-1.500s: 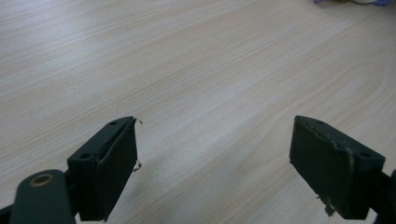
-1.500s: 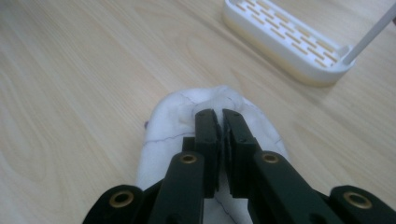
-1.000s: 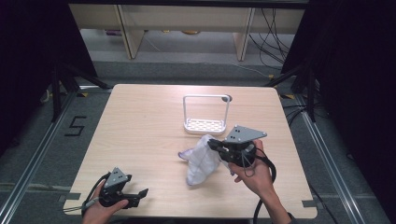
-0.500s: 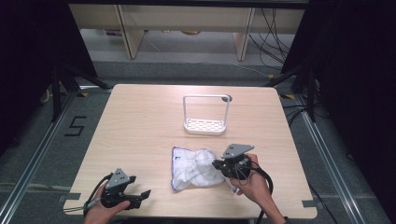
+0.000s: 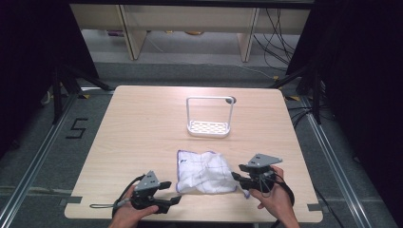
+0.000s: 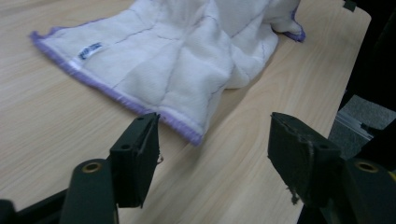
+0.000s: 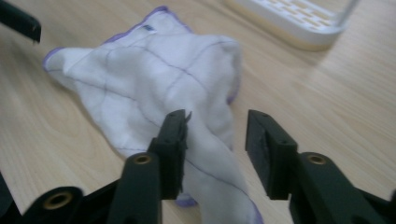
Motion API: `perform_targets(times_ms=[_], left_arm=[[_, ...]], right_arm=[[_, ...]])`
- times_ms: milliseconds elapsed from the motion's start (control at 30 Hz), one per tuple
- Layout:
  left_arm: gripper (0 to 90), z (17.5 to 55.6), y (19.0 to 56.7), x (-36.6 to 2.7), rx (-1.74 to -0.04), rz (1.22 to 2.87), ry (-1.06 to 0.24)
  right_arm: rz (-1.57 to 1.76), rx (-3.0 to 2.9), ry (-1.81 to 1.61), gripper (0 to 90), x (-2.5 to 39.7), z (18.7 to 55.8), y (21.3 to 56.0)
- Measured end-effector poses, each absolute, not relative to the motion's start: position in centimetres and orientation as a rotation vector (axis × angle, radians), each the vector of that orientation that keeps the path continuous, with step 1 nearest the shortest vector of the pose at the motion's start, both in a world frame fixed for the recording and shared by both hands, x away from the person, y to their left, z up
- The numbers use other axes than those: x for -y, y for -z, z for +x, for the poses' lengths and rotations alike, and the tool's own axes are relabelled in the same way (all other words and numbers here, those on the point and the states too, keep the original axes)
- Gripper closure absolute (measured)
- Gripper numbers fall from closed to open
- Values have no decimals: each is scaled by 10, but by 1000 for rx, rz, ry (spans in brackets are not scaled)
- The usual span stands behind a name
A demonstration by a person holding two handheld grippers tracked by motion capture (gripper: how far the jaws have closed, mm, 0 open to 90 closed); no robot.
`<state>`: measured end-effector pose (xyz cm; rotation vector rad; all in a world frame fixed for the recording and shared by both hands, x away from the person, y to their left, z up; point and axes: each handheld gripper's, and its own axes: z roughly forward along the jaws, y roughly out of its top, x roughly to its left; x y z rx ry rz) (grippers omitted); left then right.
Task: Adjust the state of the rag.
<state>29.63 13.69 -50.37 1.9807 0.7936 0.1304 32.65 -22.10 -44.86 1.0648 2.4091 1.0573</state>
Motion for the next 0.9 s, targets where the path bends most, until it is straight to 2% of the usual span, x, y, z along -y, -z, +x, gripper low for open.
perform_targets(times_ms=[167,267,300,333,367,400,433,500,533,567,733,900], left_arm=[[424,300,505,-119,-766,2051,-164],[583,303,507,-112,-756,2072,-233],[583,305,506,-112,-735,2101,-244],[624,306,507,-109,-723,2101,-277],[704,307,508,-106,-714,2090,-288],[766,310,507,-107,-685,2120,-317],[836,310,508,-104,-699,2086,-297],[858,315,506,-108,-661,2129,-322],[866,315,506,-109,-679,2082,-305],[869,316,502,-113,-674,2103,-302],[872,310,474,-146,-699,2013,-242],[871,304,466,-159,-698,1983,-212]], right_arm=[[1125,-2371,-1005,501,238,308,450],[1201,-2398,-965,479,248,297,462],[1201,-2398,-965,479,248,297,462],[1219,-2406,-958,479,249,296,465],[1222,-2422,-942,483,249,298,469],[1216,-2445,-920,519,248,300,474],[1209,-2460,-904,612,248,303,479],[1161,-2467,-926,759,249,308,485],[1138,-2487,-913,824,251,310,484],[1100,-2469,-949,875,253,312,482],[1053,-2420,-1065,885,268,301,445],[1034,-2470,-1135,885,268,293,436]])
